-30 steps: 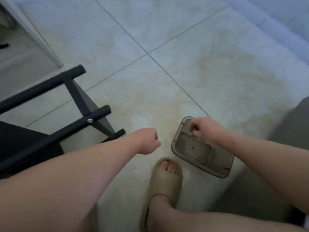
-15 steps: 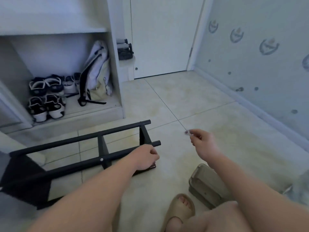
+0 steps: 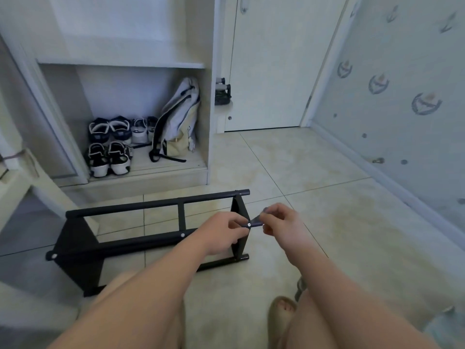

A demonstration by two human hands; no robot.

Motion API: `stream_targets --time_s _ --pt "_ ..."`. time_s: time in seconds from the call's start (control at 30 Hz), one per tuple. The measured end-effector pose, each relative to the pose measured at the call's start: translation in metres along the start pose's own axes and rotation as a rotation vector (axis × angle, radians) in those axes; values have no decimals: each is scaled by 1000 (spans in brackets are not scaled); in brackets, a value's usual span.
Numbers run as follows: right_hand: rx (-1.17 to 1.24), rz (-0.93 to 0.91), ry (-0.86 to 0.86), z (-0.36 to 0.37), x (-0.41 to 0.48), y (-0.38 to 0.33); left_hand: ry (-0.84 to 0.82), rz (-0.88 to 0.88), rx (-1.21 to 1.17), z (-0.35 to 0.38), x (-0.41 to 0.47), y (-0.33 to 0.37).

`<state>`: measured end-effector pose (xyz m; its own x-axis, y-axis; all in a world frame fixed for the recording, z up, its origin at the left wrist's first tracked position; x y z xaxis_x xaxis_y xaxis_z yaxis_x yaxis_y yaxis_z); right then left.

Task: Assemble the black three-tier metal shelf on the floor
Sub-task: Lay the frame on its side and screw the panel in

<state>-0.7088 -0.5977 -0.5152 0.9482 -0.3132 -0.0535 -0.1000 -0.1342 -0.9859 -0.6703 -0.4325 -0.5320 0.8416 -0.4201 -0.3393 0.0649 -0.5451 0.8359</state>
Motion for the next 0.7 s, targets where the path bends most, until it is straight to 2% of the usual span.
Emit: stream_targets --time_s 0.1,0.23,0.5,0.7 --pt "1 18 -51 6 -3 -3 -11 47 -51 -1 0 2" --pt "6 53 -126 11 -4 1 55 76 -69 -9 3 4" --pt "-179 54 -213 12 8 18 112 101 -17 -22 17 12" --pt "-344 34 -233 16 25 31 79 89 200 -21 35 13"
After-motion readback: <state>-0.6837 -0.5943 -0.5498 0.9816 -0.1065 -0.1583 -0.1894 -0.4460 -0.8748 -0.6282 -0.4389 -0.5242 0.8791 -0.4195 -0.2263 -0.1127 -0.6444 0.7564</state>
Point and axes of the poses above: each hand's wrist, its own x-axis towards the middle knuckle, its own z-axis out of the palm, y = z × x, the point moved 8 cm from there along x, towards the middle knuckle, and after that the axes turned 7 degrees about -z, right-handed, at the moved point
